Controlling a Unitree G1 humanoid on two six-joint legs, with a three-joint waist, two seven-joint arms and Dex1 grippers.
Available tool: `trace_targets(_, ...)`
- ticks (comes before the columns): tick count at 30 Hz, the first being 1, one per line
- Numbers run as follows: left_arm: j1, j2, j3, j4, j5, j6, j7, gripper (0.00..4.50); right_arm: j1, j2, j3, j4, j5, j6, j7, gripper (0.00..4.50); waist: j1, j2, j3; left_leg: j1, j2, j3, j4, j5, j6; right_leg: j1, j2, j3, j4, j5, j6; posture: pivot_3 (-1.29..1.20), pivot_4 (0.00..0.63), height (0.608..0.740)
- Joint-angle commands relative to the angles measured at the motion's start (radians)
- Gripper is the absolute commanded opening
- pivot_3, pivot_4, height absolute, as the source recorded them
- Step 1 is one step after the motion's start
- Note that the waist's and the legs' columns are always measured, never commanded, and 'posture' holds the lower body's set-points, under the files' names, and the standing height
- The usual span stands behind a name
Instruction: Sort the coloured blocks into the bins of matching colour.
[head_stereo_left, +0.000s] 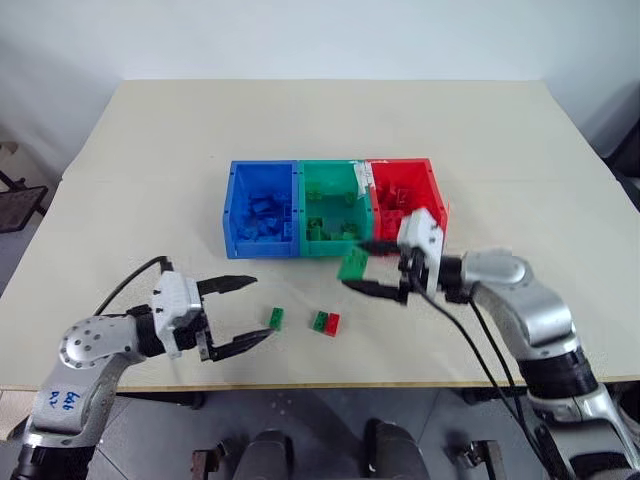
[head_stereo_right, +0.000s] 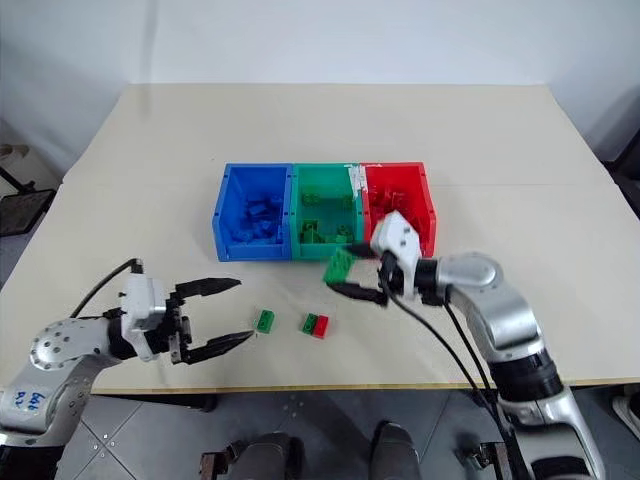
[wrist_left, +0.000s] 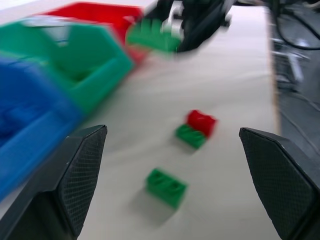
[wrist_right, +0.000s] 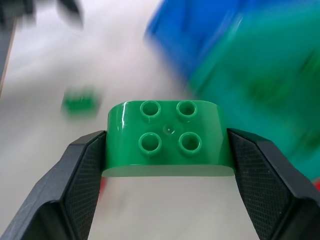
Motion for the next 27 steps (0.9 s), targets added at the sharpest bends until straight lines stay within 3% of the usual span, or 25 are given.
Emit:
trace_targets(1,0.042,-0.006,0.097,-0.043,-0.047,0.008,0.043,4.5,-0.129,0.031,0.011,0.123,-0.057,-0.031,-0.04,3.36,-0.001,0.0,0.0,0.0,0.0,0.0,0.0,0.0,0.0,0.0,0.0,0.0,0.0,0.0,0.0,0.0,0.15,0.74)
trace_targets(6,0.073,-0.026,0.123,-0.065,-0.04,0.013,0.098,4.5,-0.311,0.124,0.038,0.437,-0.167,-0.151,-0.103,3.36,-0.001,0.0,0.0,0.0,0.0,0.0,0.0,0.0,0.0,0.0,0.0,0.0,0.001,0.0,0.0,0.0,0.15,0.74)
trace_targets(9,0.084,-0.035,0.115,-0.084,-0.036,0.016,0.111,4.5,-0.359,0.161,0.033,0.564,-0.202,-0.233,-0.102,4.3,-0.003,0.0,0.0,0.0,0.0,0.0,0.0,0.0,0.0,-0.001,0.0,0.0,0.002,0.0,0.0,0.0,0.15,0.74)
trace_targets(15,0.093,-0.019,0.11,-0.09,-0.053,0.056,0.115,4.5,-0.362,0.16,0.01,0.583,-0.209,-0.309,-0.058,4.43,-0.015,0.0,0.0,0.0,0.0,0.0,-0.002,0.0,0.0,-0.002,0.0,0.0,0.002,0.0,0.0,0.0,0.15,0.74)
trace_targets(19,0.043,0.009,0.076,-0.033,-0.015,0.039,0.068,4.5,-0.09,0.021,-0.058,0.249,-0.026,-0.348,0.219,4.43,-0.004,0.0,0.0,-0.001,0.0,-0.002,-0.003,0.0,0.0,-0.002,0.0,-0.002,0.002,0.0,0.0,0.0,0.15,0.74)
trace_targets(27,-0.033,0.029,-0.083,0.011,0.062,-0.031,-0.044,4.5,0.335,-0.245,-0.239,0.005,0.046,-0.333,0.297,4.43,0.005,0.001,0.001,0.0,0.001,0.004,0.0,-0.002,0.0,0.0,0.0,-0.003,-0.002,0.0,0.0,0.0,0.15,0.74)
